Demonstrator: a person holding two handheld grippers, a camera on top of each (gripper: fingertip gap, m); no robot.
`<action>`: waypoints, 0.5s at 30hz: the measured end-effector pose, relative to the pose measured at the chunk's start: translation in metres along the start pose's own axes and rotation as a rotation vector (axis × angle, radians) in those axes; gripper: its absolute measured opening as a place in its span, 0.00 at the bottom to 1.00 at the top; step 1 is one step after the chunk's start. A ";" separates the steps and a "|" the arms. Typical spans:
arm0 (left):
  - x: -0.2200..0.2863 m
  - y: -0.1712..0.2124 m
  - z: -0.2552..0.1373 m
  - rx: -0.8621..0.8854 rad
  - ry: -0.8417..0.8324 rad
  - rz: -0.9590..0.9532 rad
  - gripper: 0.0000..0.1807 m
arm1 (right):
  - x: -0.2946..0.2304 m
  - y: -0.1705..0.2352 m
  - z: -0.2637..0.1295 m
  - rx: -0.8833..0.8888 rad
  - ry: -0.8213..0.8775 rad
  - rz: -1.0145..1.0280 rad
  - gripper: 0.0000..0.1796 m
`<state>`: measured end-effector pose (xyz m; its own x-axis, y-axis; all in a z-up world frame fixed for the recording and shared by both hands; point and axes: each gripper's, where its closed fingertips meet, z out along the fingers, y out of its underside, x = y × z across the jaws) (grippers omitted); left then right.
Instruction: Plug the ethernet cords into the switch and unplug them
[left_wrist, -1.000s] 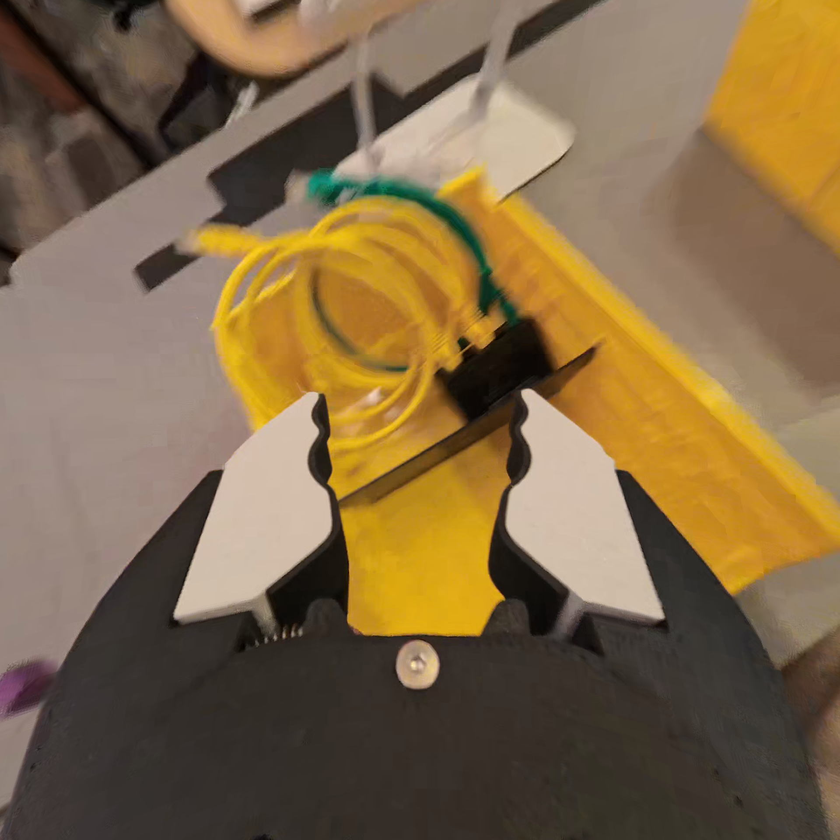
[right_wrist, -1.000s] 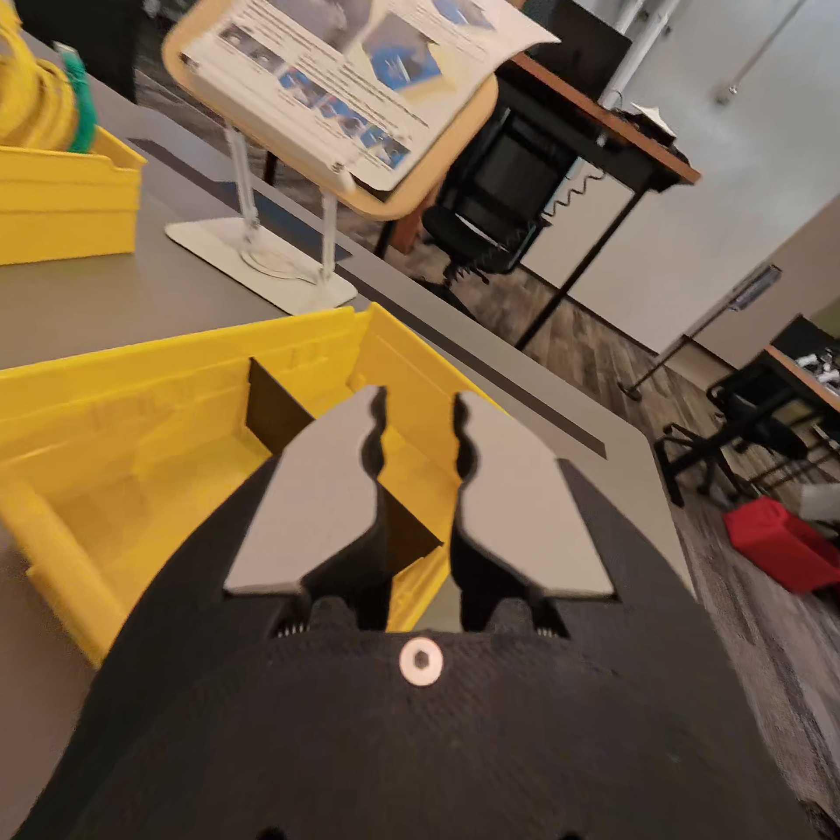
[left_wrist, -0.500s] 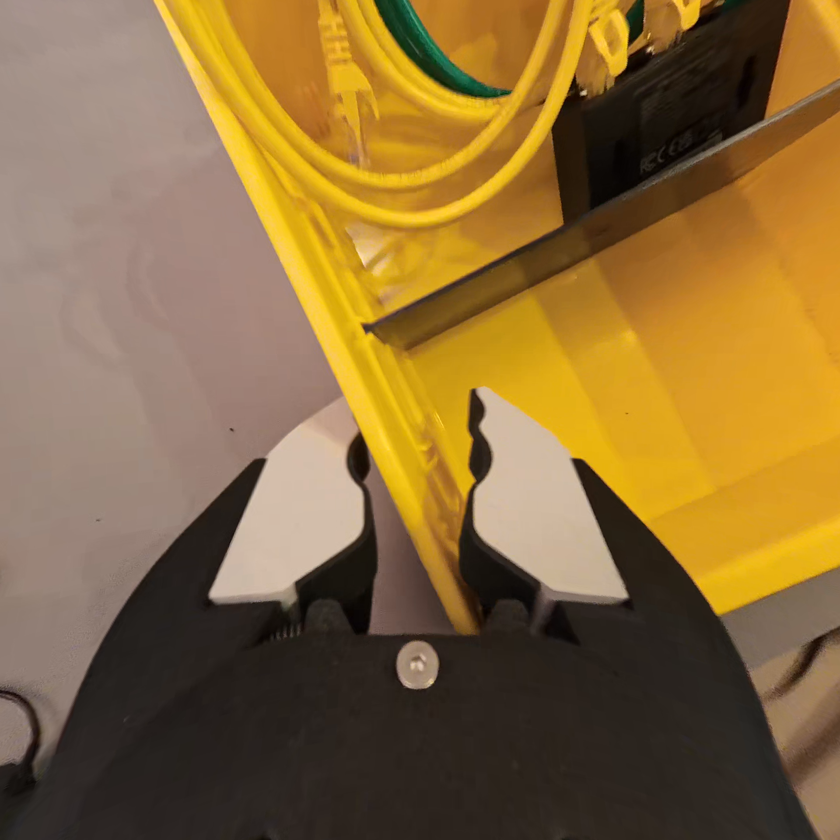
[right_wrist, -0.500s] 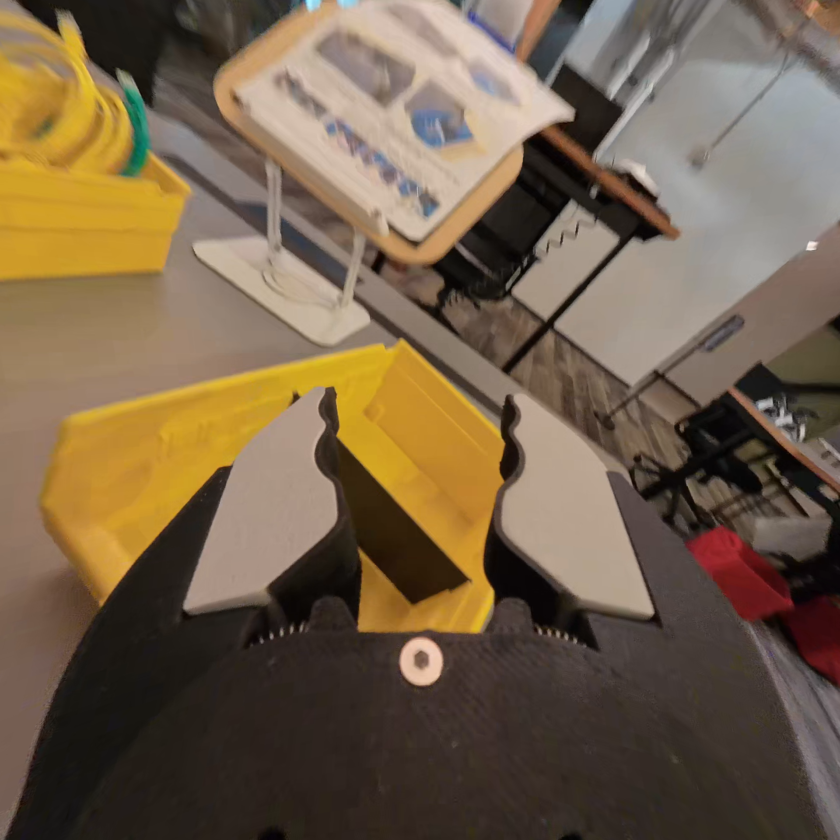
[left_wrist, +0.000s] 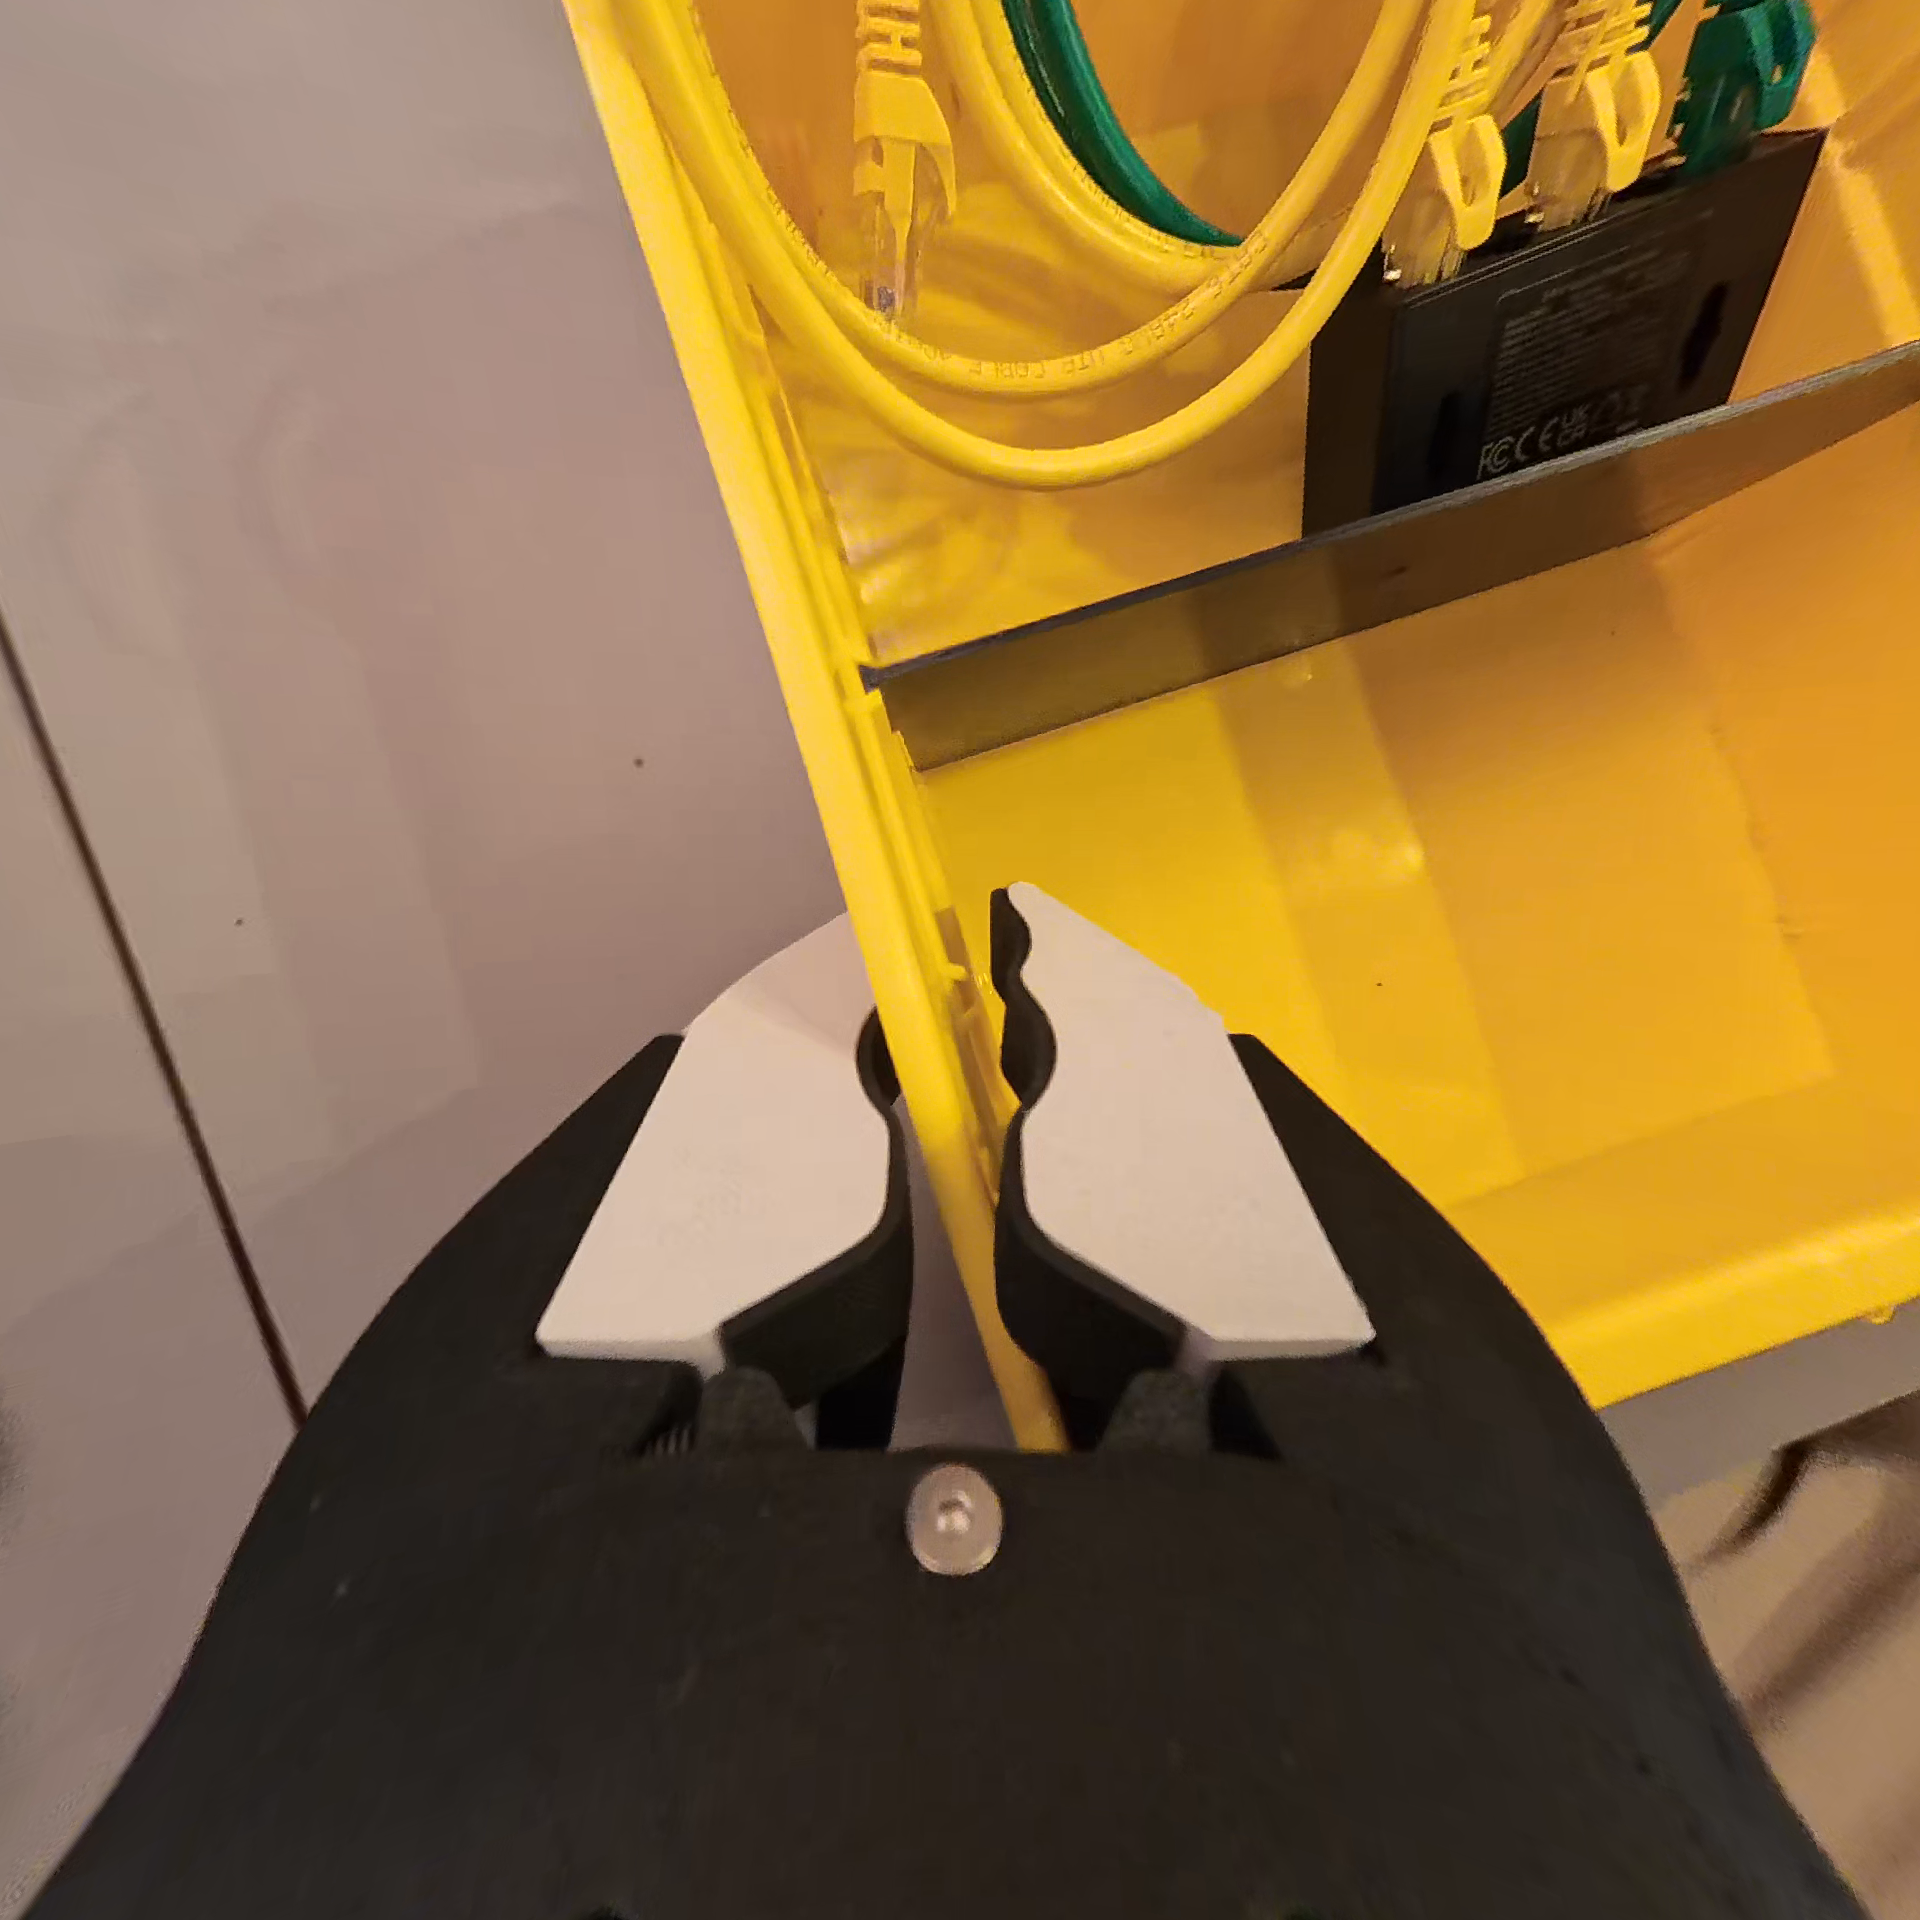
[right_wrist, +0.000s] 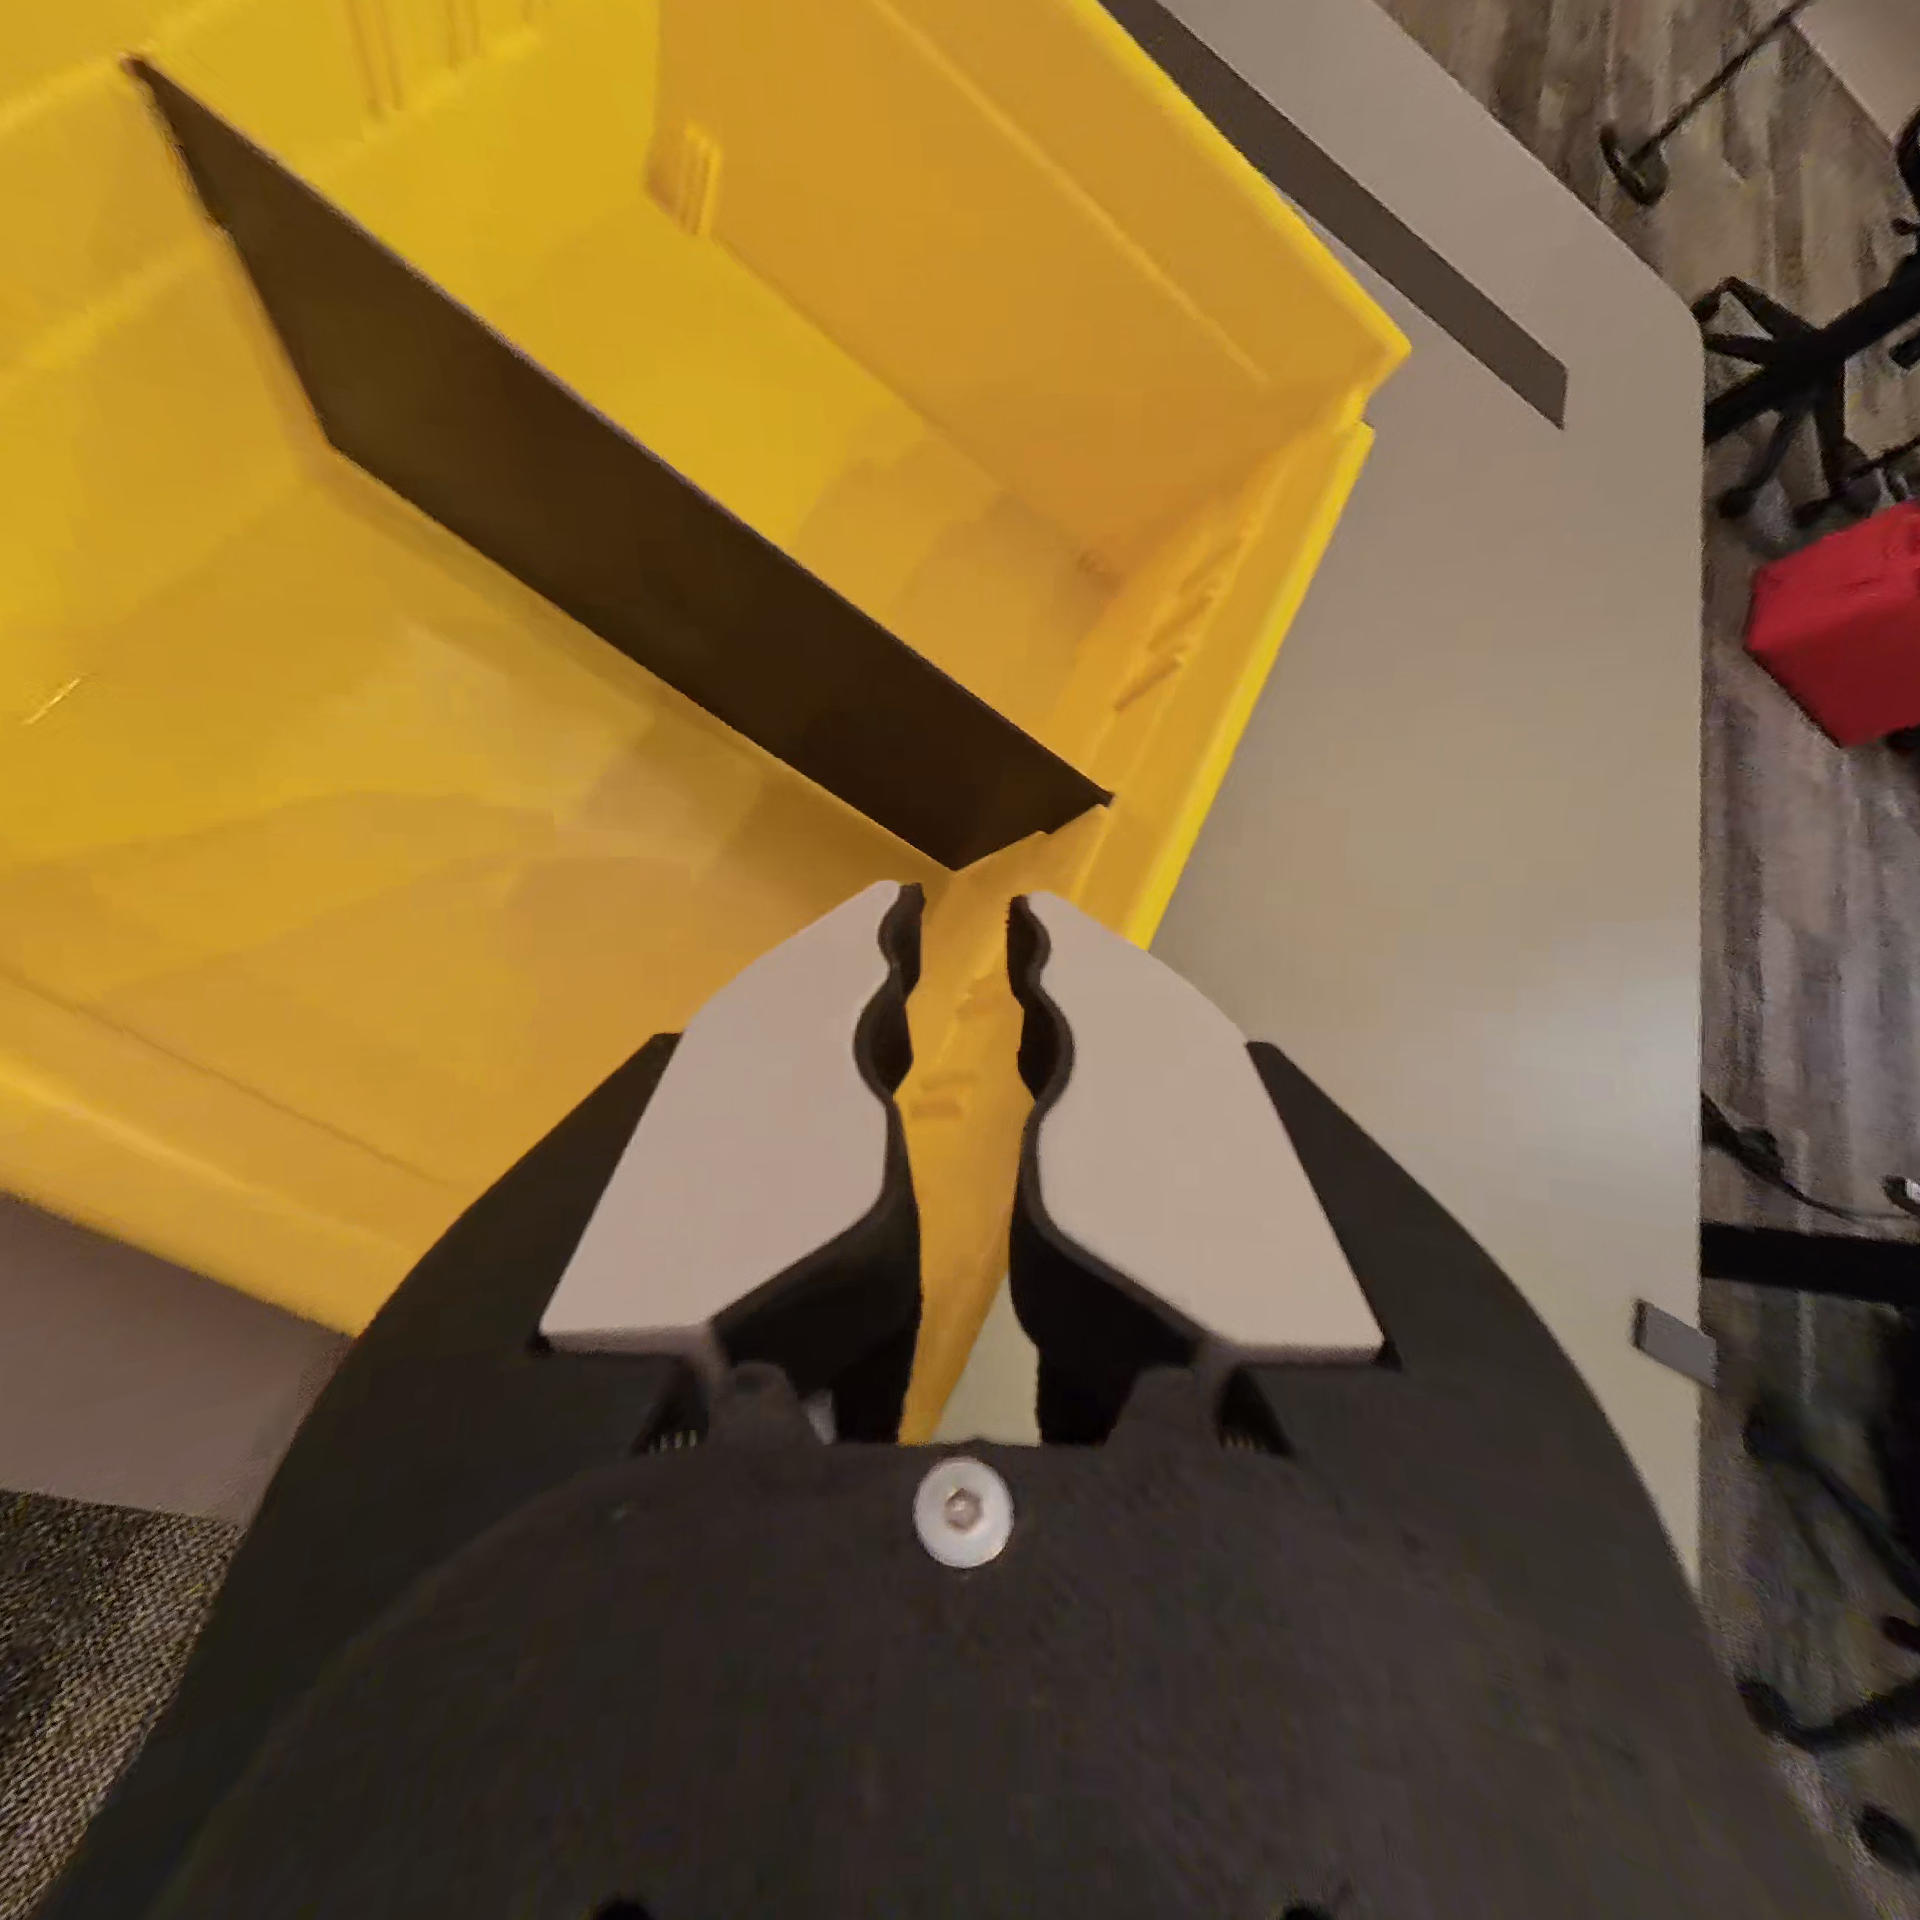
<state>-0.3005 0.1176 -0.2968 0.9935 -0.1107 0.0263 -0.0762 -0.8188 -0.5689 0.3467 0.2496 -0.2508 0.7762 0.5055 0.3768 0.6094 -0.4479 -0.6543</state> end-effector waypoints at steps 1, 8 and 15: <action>-0.003 0.004 -0.002 -0.002 -0.011 -0.003 0.06 | 0.005 0.001 0.001 -0.014 0.017 -0.002 0.09; -0.024 0.021 -0.016 0.027 -0.032 -0.077 0.08 | 0.015 0.004 0.002 -0.035 0.006 0.041 0.05; -0.043 0.009 -0.031 0.125 -0.065 -0.115 0.27 | 0.012 0.002 -0.002 -0.006 -0.011 0.142 0.05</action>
<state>-0.3462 0.0976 -0.2779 0.9987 0.0195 0.0466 0.0455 -0.7474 -0.6629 0.3576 0.2540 -0.2461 0.8530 0.4448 0.2731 0.4943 -0.5204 -0.6963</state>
